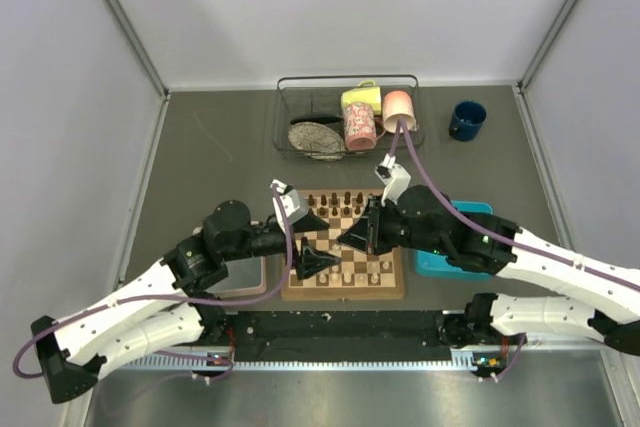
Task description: Set up the chess pieces on the board
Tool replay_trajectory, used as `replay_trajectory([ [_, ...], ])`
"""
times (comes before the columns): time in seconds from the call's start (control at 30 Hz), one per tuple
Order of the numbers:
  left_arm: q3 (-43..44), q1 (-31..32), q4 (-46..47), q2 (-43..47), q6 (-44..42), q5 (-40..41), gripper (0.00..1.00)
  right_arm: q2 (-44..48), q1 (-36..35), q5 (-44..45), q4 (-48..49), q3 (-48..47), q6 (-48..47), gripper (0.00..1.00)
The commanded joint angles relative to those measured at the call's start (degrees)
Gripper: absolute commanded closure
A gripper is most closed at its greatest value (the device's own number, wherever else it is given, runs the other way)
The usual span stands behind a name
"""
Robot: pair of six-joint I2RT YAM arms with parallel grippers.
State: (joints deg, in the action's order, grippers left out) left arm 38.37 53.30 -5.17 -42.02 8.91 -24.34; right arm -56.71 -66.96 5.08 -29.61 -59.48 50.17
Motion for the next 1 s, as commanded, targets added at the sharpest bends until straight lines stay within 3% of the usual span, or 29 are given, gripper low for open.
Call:
replay_trajectory([
  [0.0, -1.1, 0.1, 3.7, 5.0, 0.0, 5.5, 0.07, 4.2, -0.3, 3.8, 1.4, 1.4, 3.3, 1.0],
  [0.1, -4.2, 0.2, 7.9, 9.5, 0.4, 9.3, 0.04, 6.2, 0.1, 5.1, 1.5, 2.3, 6.4, 1.0],
  [0.27, -8.7, 0.2, 15.0, 14.4, 2.4, 9.1, 0.07, 9.7, 0.2, 7.5, 3.7, 6.0, 12.7, 1.0],
  [0.53, -10.8, 1.0, 21.5, 15.2, 4.4, 7.4, 0.13, 15.4, 1.0, 4.1, 17.6, 15.0, 21.0, 1.0],
  [0.73, -10.2, 1.3, 24.5, 12.4, 4.9, 6.6, 0.24, 17.4, 1.1, 2.7, 29.1, 19.8, 24.1, 1.0],
  [0.97, -8.8, 2.3, 25.2, 9.6, 4.4, 6.2, 0.36, 16.9, 1.1, 1.9, 35.0, 21.7, 25.2, 1.0],
])
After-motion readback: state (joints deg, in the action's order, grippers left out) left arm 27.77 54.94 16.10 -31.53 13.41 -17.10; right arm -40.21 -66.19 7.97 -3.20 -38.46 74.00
